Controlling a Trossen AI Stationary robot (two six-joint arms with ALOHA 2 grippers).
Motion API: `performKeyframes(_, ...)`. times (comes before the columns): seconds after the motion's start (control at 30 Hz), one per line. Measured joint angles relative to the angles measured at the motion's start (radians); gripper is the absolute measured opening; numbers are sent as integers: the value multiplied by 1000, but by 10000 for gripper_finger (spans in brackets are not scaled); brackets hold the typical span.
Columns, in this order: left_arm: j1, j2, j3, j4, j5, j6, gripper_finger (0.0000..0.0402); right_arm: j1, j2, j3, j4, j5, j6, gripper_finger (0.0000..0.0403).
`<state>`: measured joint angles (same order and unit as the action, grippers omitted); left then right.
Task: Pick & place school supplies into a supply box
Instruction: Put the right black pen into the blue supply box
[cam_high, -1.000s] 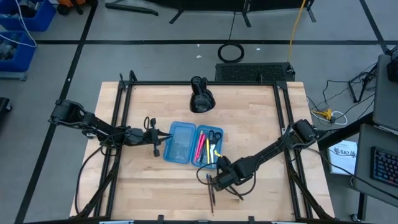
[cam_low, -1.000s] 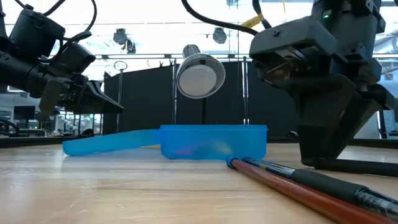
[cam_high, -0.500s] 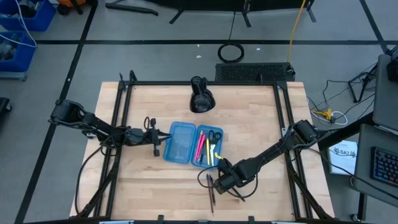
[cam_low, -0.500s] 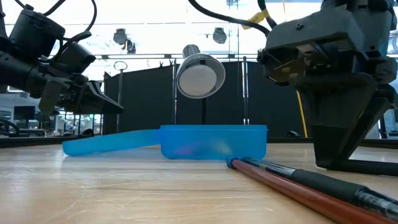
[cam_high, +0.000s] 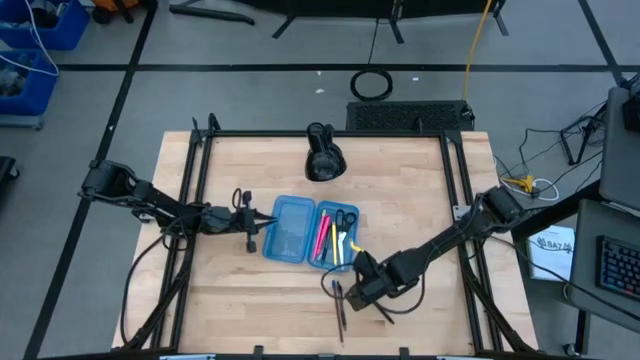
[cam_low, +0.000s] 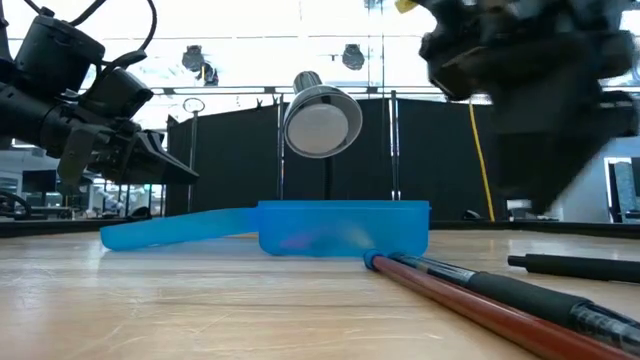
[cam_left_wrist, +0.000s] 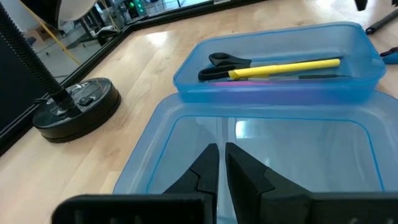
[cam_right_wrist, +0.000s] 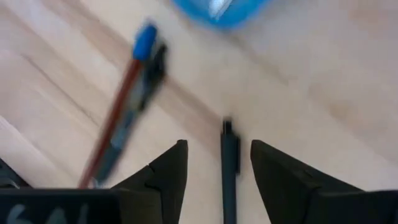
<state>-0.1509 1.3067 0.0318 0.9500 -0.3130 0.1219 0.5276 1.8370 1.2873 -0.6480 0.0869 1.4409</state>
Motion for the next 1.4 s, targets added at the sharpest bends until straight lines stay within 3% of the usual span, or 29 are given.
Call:
performKeyframes(0.57,0,0,0,-12,0,0,35,37,182,6,-71,-41,47,156)
performKeyframes(0.77,0,0,0,-12,-2,4,35,29,245,11,-118,-85,63,103)
performKeyframes(0.93,0,0,0,-11,-2,4,35,29,243,11,-124,-84,64,28)
performKeyframes(1.4,0,0,0,-11,-1,0,35,32,156,0,-85,34,71,24)
